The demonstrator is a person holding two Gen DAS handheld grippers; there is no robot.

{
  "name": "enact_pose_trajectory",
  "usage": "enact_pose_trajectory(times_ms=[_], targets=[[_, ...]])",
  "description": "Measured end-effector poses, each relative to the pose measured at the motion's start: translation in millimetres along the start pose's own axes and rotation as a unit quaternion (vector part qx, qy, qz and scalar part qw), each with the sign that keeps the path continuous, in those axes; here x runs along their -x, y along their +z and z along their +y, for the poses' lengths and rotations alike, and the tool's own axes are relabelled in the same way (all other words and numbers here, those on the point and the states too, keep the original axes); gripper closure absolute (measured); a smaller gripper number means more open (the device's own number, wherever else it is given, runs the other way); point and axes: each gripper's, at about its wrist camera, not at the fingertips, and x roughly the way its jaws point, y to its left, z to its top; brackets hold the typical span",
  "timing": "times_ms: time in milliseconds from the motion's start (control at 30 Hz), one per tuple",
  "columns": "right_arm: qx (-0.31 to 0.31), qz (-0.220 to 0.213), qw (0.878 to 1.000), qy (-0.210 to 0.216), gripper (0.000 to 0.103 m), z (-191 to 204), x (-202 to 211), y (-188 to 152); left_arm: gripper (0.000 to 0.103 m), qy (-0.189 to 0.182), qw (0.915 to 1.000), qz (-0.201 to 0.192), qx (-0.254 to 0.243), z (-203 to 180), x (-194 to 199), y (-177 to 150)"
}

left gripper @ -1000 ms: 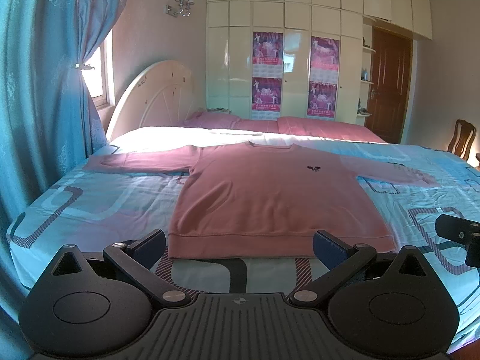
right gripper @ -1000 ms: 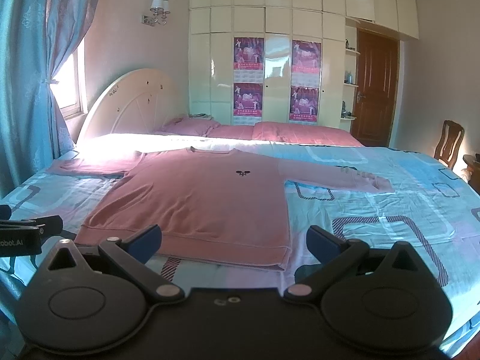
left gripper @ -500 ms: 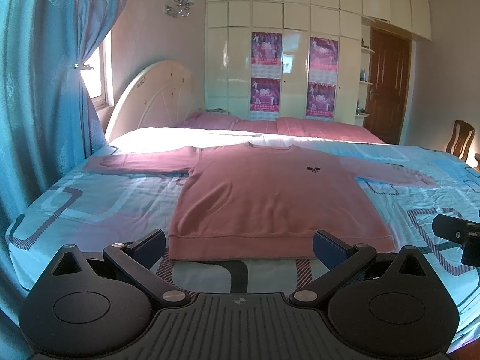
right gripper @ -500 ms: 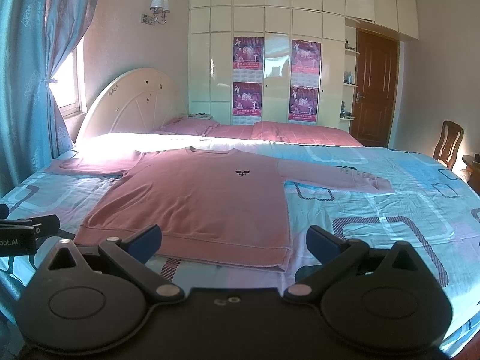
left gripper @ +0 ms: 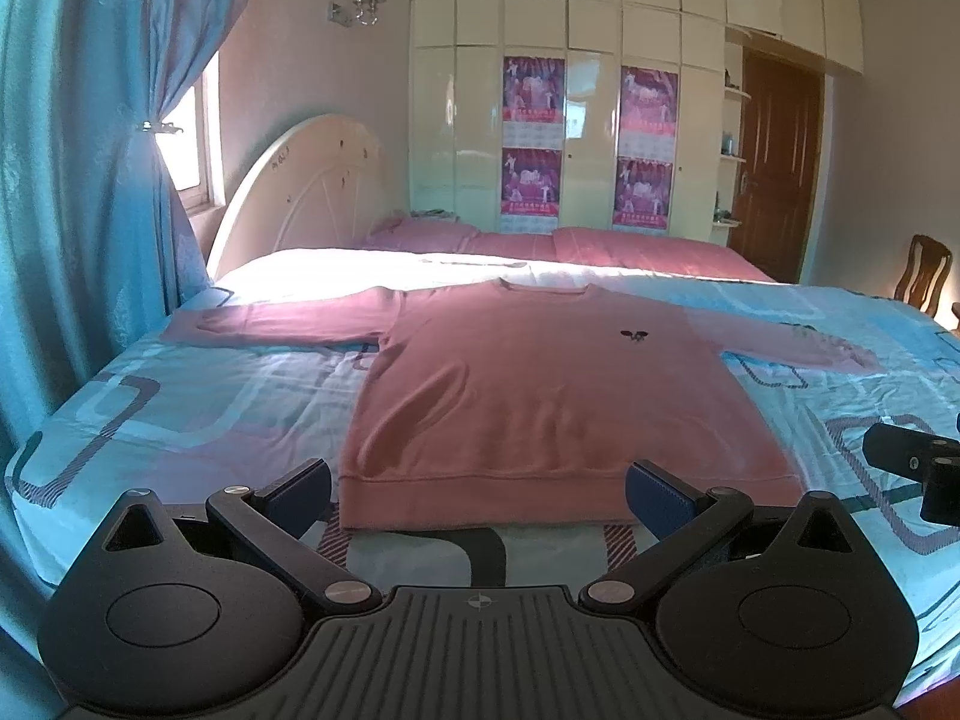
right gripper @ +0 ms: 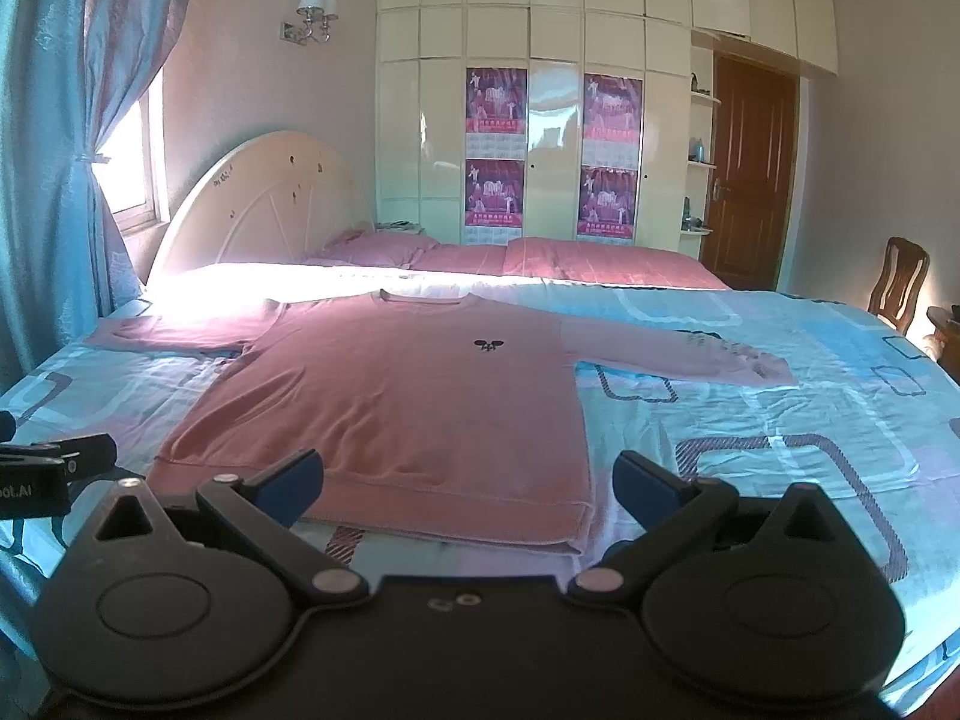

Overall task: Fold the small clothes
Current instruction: 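Move the right tool toward the sweatshirt sleeve end and open it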

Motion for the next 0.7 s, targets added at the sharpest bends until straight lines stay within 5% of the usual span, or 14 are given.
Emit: enact_pose_trajectory(times_ms=[533,700], targets=[[-0.015,0.005,1.000,-0.021,0.001,4.6,-70.3,30.9,0.000,-0.015,0.9998,0.012,-0.002,-1.1,-84.0,39.4],[-0.027,0.008,0.999,-0.036,0.001,2.6,-100.9,43.6,0.000,-0.057,0.9981,0.022,0.003,-0.1,-120.2,55.6]])
